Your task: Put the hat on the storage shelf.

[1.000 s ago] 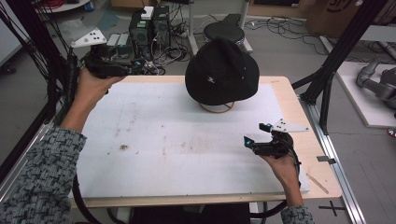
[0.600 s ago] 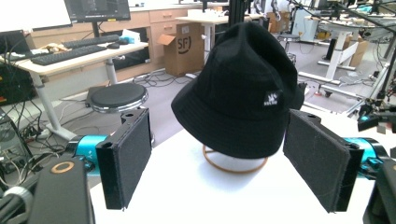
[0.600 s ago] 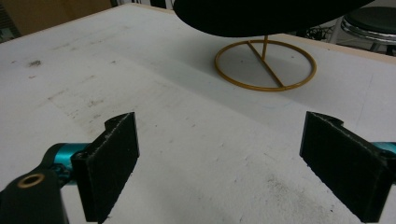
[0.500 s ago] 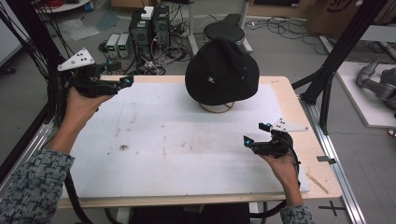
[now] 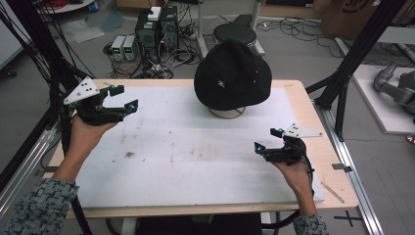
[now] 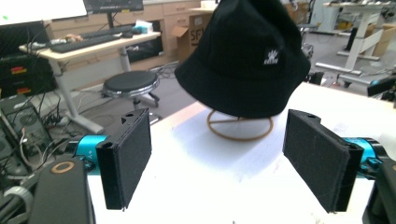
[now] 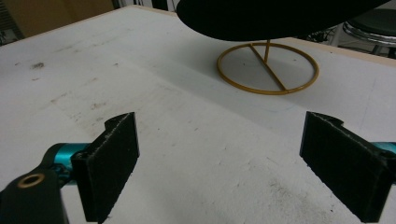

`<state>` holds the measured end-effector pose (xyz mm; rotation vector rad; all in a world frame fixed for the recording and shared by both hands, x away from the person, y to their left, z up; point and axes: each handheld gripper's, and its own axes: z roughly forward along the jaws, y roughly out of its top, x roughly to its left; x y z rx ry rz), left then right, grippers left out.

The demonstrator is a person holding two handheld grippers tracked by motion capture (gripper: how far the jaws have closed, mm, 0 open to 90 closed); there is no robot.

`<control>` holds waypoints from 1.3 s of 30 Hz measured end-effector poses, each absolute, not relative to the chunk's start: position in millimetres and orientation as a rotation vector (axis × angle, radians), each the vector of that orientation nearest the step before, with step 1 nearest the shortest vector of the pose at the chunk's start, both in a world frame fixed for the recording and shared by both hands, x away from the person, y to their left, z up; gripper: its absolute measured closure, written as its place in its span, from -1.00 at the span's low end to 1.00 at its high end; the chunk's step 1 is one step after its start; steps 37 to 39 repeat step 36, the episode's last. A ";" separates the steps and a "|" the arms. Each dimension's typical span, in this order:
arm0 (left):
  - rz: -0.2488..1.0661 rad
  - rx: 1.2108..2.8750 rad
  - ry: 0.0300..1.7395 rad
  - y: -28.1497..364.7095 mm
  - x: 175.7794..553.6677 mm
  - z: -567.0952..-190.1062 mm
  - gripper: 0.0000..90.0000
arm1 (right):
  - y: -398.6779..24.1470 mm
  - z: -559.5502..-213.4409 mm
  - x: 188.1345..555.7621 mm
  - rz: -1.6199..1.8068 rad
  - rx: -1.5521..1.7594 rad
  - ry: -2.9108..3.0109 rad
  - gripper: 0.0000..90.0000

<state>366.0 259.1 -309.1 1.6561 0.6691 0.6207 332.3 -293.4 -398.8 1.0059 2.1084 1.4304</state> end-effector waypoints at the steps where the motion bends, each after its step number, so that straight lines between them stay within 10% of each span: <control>1: 0.622 1.655 0.673 259.6 364.8 -312.6 -0.47 | -293.4 -398.7 332.3 1.431 1.006 2.108 -0.74; 39: 0.656 1.647 0.721 263.9 345.1 -363.2 -0.46 | -294.6 -398.6 332.8 1.438 1.013 2.103 -0.74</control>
